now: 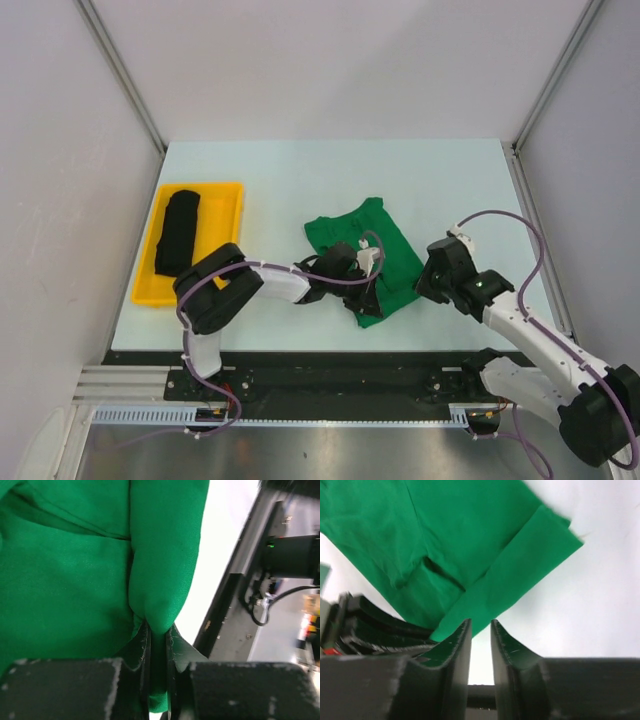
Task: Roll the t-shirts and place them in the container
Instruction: Roll the T-shirt to the center of the board.
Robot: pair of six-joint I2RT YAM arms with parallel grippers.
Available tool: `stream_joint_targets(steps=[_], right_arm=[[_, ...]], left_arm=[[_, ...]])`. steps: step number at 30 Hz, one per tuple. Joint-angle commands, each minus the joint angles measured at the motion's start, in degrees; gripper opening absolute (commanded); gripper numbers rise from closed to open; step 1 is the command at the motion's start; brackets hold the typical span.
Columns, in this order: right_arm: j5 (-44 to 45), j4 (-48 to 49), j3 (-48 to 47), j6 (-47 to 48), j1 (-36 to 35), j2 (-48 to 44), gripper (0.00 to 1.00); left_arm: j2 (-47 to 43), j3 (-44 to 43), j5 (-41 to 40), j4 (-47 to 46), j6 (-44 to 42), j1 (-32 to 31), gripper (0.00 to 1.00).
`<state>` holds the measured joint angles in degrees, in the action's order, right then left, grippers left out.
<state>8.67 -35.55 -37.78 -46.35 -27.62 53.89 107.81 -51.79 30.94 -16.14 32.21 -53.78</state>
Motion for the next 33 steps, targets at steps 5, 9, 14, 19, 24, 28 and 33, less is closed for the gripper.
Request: stream_joint_targets(steps=[5, 9, 14, 19, 24, 28, 33], right_arm=[[5.9, 1.8, 2.5, -3.9, -6.8, 2.4, 0.23], [6.4, 3.6, 3.2, -3.9, -7.1, 4.3, 0.23], [6.1, 7.3, 3.0, -2.6, -6.4, 8.6, 0.22], [3.6, 9.5, 2.4, -1.4, -3.9, 10.3, 0.23], [2.4, 10.0, 0.2, -0.3, -2.4, 13.1, 0.23], [1.9, 10.3, -1.5, 0.4, -1.5, 15.3, 0.23], [0.9, 10.4, -3.4, 1.3, -0.6, 17.6, 0.23]], left_arm=[[4.7, 0.6, 12.7, 1.7, 5.8, 2.1, 0.08], [5.1, 0.6, 13.2, 1.8, 5.7, 2.8, 0.09], [5.2, -0.1, 12.7, 3.1, 5.1, 3.2, 0.12], [4.2, -1.0, 10.4, 6.5, 3.0, 3.4, 0.29], [1.2, -3.1, 7.5, 10.9, 0.0, 3.5, 0.44], [-1.9, -4.4, 5.7, 13.1, -1.3, 3.6, 0.57], [-6.2, -5.6, -1.6, 19.2, -3.6, 3.9, 0.68]])
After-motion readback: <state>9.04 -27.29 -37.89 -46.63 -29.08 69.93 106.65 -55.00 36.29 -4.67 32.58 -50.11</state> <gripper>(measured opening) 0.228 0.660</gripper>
